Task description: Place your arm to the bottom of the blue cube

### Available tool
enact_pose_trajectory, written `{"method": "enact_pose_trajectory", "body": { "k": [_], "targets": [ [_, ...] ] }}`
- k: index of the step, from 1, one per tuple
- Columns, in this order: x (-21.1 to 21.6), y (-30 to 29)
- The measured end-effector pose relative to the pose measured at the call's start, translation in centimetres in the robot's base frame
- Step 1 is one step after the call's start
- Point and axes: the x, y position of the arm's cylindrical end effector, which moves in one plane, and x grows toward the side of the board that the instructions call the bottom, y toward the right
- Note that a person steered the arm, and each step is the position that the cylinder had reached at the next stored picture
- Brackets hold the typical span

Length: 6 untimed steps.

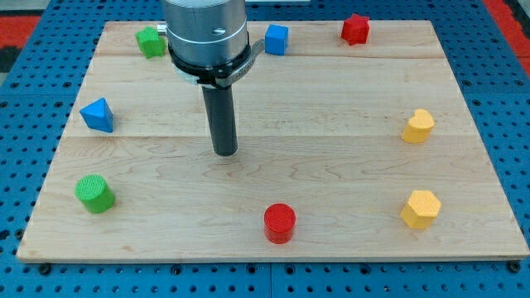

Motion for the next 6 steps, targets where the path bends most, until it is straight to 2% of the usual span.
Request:
{"method": "enact_pose_trajectory", "body": {
  "k": [2, 3, 5, 6],
  "targets": [
    [-1.4, 0.0],
    [-8.1, 0.9],
    [-17.2, 6.9],
    [-17.3, 9.6]
  ]
}}
